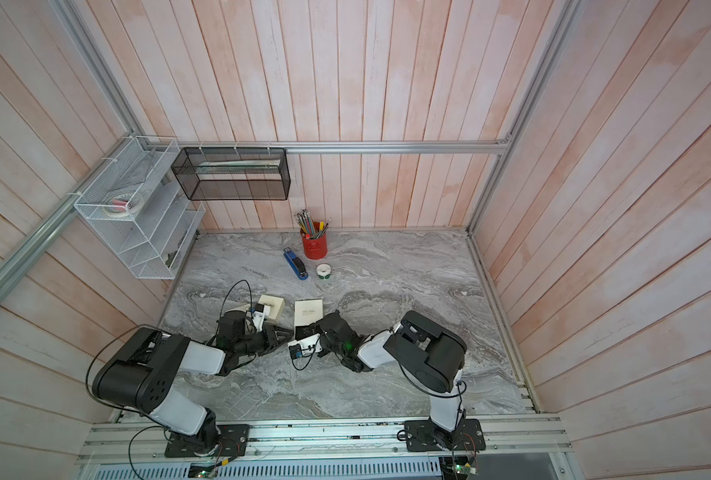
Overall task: Place the earrings into the drawer-style jewelry box
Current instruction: Adjust the earring in the inner lining.
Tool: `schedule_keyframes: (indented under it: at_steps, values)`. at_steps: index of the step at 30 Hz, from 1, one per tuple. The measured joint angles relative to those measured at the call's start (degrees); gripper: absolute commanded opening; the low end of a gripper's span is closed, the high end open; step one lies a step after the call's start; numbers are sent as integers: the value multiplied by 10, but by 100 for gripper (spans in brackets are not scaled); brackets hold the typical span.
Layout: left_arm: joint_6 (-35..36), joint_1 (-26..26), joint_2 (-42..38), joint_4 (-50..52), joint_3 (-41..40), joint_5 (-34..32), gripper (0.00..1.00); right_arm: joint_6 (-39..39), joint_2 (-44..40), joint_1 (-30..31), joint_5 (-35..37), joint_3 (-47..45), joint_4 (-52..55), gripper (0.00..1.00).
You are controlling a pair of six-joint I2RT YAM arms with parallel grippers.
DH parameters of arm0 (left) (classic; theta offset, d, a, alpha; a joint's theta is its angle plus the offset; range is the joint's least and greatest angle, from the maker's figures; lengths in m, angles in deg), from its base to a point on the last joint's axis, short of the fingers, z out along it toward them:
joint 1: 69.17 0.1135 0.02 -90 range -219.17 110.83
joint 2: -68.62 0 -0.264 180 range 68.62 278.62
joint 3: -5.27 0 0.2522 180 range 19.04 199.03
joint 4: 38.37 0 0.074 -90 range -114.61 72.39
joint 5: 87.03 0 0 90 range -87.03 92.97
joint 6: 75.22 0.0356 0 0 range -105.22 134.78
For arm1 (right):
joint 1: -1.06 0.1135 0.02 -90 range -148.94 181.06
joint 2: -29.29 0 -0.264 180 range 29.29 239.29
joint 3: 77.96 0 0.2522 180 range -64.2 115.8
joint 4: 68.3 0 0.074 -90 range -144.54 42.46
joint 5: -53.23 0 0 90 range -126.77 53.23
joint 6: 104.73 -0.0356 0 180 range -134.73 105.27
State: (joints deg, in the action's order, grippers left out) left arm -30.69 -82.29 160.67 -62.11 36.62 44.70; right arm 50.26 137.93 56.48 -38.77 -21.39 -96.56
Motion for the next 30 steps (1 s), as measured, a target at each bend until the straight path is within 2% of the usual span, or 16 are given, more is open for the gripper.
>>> schedule_keyframes:
  at_steps: [30]
  values:
    - [-2, 0, 8, -10, 19, 14, 27, 42, 16, 12, 21, 12, 1, 0]
